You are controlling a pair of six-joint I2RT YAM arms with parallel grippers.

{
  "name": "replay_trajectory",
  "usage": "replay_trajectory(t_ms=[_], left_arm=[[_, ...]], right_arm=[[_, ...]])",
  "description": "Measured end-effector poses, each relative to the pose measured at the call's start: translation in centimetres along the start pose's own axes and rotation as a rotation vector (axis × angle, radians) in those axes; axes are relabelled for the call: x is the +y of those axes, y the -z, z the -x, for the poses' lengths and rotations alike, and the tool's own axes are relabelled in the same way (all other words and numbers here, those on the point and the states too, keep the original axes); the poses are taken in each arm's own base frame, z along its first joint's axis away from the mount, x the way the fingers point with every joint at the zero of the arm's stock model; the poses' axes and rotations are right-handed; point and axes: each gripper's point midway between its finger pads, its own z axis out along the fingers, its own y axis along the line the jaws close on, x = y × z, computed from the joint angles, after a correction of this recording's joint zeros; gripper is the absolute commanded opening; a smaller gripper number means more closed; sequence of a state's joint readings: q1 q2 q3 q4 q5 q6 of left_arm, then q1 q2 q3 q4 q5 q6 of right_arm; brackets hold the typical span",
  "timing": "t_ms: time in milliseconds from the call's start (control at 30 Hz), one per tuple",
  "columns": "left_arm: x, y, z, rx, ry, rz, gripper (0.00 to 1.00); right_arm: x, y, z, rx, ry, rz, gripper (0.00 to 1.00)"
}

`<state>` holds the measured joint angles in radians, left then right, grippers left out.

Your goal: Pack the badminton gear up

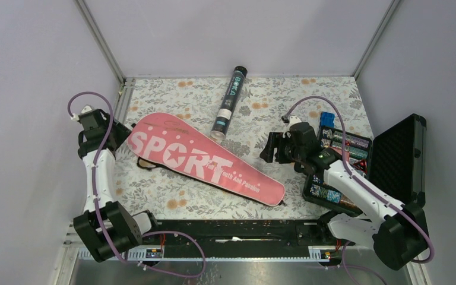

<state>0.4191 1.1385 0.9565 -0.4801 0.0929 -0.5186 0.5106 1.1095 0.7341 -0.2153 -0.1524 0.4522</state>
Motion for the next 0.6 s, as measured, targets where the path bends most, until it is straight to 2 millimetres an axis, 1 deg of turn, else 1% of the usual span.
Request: replay_trajectory(t_ms=[67,100,167,267,300,333,400,433,500,600], left_arm=[[0.4,-0.5,-0.8,0.036,0.016,0.022,0.61],[0.6,-0.6,-1.0,0.044,0.024,0.031,0.65],[1.1,-0.6,-1.4,0.057,0.040,0.059,0.73],[1.5,-0.5,-1.7,0.072,0.057,0.086,0.82],[1.3,-0.3,-1.6,0.078,0.061,0.087,0.86],[1.1,0.0,-1.5,0.082,0.061,0.081,0.96],[-0.1,0.5,-0.9,0.083,0.057,0.032,0.99],[-1.3,0.9,-0.6,0.084,0.056,-0.022,0.99],[-3.3,1.9,-0.3,0.088,0.047,-0.125,0.99],[-7.1,4.1,-0.7,0.116,-0.014,-0.309,0.99]], right_arm=[[0.2,0.5,0.5,0.003,0.011,-0.007,0.77],[0.4,0.8,0.8,-0.001,0.017,-0.006,0.79],[0.9,1.5,1.6,-0.013,0.030,0.000,0.86],[1.5,2.9,2.8,-0.036,0.054,-0.002,0.97],[1.5,3.3,3.2,-0.043,0.062,-0.013,0.99],[1.5,3.9,3.7,-0.050,0.072,-0.026,0.99],[1.3,4.9,4.4,-0.065,0.082,-0.059,1.00],[1.1,5.7,5.1,-0.081,0.085,-0.091,1.00],[1.0,6.7,6.0,-0.106,0.084,-0.121,1.00],[1.5,8.7,7.5,-0.158,0.069,-0.137,1.00]])
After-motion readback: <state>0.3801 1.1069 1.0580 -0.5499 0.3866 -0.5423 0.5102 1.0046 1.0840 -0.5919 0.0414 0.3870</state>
